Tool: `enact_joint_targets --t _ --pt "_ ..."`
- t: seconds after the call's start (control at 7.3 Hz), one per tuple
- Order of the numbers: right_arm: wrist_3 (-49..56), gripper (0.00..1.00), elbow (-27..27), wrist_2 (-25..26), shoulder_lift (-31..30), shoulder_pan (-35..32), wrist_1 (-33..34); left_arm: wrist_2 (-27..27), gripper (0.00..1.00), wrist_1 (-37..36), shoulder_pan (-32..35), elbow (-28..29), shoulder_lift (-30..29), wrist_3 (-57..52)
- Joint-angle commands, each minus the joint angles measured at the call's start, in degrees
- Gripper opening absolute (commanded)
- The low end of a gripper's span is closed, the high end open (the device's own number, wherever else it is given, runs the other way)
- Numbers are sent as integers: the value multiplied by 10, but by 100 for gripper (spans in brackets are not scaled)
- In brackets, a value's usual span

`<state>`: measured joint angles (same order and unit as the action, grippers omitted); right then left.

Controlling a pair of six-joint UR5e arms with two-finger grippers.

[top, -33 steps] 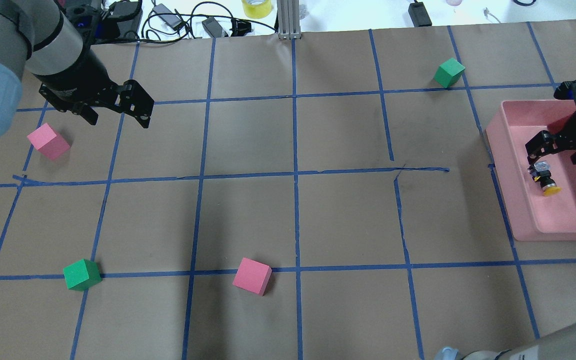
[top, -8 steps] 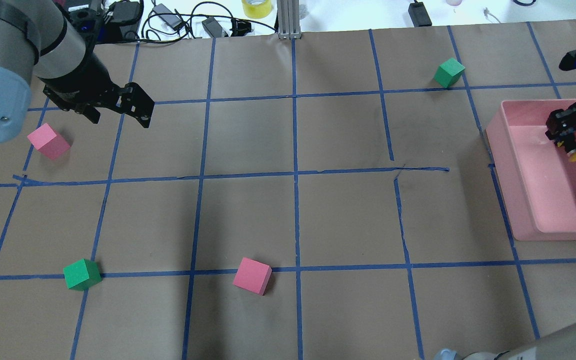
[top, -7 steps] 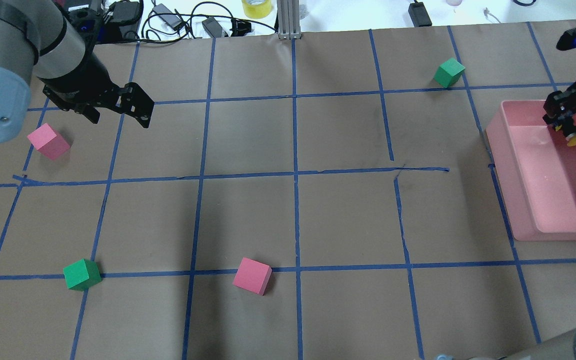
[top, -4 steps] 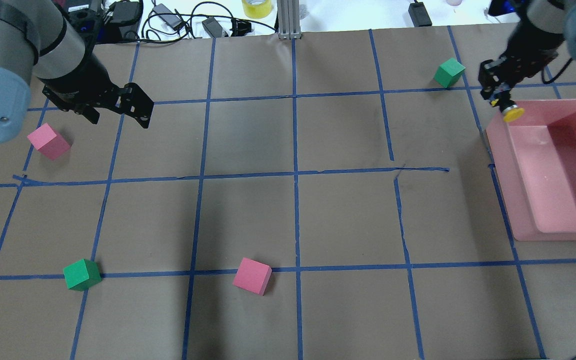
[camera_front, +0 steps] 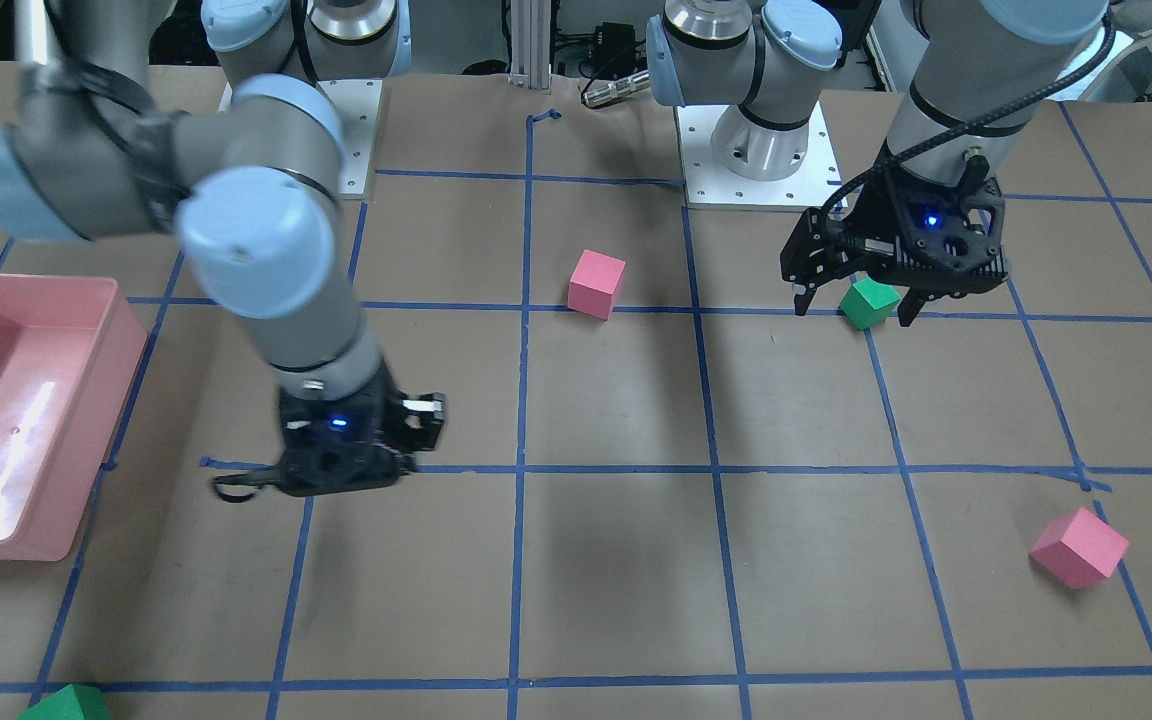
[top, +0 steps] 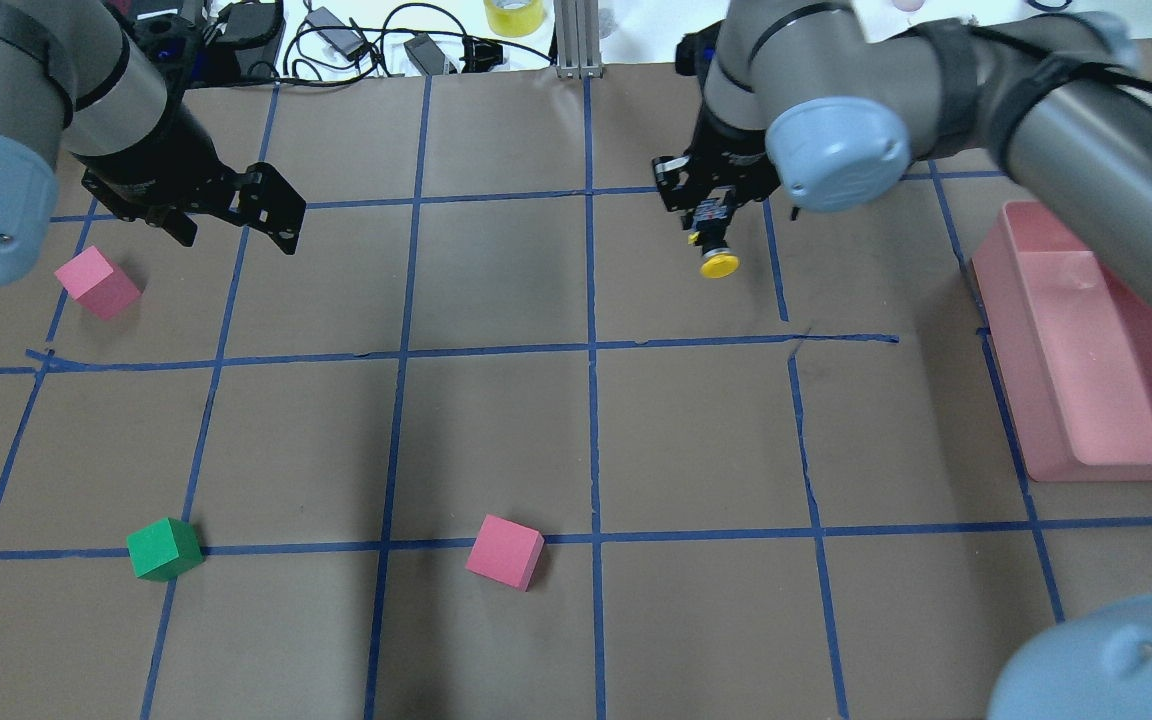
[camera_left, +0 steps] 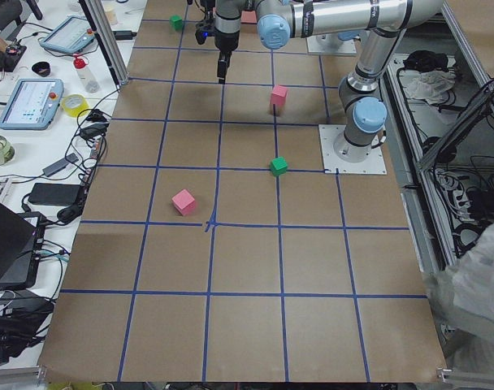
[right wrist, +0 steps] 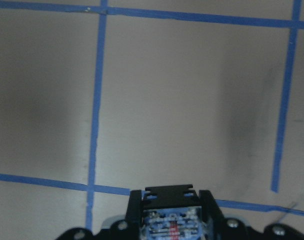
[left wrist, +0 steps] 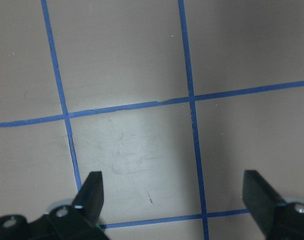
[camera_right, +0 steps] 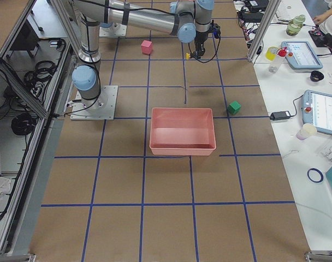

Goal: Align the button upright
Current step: 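Carry the switch with the right gripper out of the tray to table center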

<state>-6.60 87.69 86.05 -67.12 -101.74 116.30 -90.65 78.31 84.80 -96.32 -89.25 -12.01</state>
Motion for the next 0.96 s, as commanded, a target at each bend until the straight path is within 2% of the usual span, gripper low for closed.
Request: enact_joint_targets --t 0.0,0.27,0.55,0.82 --pt "-99 0 2 -3 51 -70 67 0 100 1 1 0 5 5" --pt "-110 0 20 -1 77 -98 105 5 100 1 2 0 5 5" --pt "-111 0 85 -4 79 -99 187 -1 100 2 2 0 4 5" --pt "-111 0 90 -6 79 -102 191 -1 100 3 2 -1 1 4"
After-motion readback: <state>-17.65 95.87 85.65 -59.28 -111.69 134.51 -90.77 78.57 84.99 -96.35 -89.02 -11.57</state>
